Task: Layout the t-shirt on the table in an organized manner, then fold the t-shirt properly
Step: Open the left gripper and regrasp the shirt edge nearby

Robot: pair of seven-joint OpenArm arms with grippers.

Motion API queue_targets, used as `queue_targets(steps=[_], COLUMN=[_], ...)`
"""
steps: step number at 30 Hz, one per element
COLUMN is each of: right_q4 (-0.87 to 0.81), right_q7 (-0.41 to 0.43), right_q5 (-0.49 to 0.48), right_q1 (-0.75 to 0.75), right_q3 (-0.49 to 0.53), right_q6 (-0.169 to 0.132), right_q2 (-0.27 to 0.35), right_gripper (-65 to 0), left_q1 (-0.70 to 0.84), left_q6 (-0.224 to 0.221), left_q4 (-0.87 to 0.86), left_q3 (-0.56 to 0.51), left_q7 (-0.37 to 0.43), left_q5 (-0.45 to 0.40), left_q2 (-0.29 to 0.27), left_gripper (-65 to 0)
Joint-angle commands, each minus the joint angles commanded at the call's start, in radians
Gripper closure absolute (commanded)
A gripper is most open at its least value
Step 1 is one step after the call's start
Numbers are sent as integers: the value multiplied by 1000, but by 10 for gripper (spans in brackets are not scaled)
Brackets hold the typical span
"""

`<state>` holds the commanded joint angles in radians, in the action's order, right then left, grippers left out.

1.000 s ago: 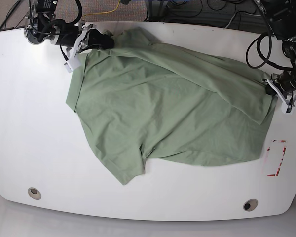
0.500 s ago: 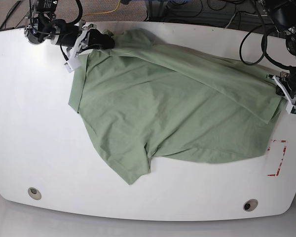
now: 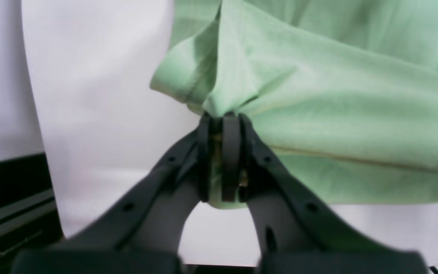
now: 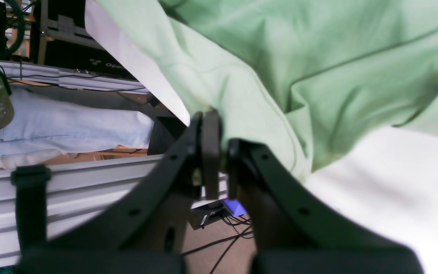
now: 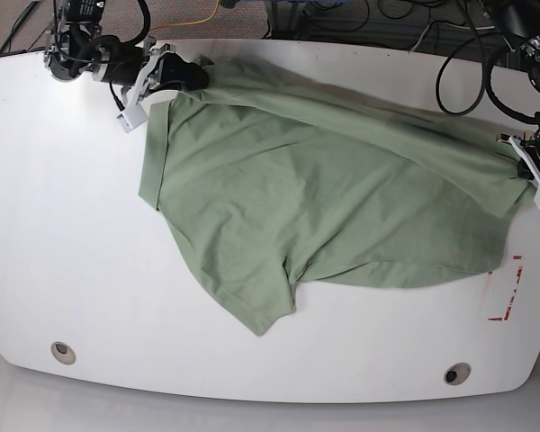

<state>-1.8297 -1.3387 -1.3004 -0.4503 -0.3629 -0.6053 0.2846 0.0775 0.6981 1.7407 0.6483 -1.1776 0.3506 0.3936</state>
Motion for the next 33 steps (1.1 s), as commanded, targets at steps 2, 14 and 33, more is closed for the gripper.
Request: queue_targets(steps=[2,14,33], right_q4=[0,0,0], right_q7=[0,0,0], right_q5=[0,0,0], right_q1=[0,0,2], right_q3=[0,-2,-2], right_q6=[0,0,0], right_q2=[0,0,2], right_gripper=[-2,-2,-2], left_q1=[0,6,-6], left_q6=[0,0,0], left_q4=[-2,-57,-172], left_q3=[-17,-69,-64], left_q7=[0,-2,81], left_q5=[0,-2,-84], left_q2=[0,-2,-3], left_gripper=[-7,-113,-240])
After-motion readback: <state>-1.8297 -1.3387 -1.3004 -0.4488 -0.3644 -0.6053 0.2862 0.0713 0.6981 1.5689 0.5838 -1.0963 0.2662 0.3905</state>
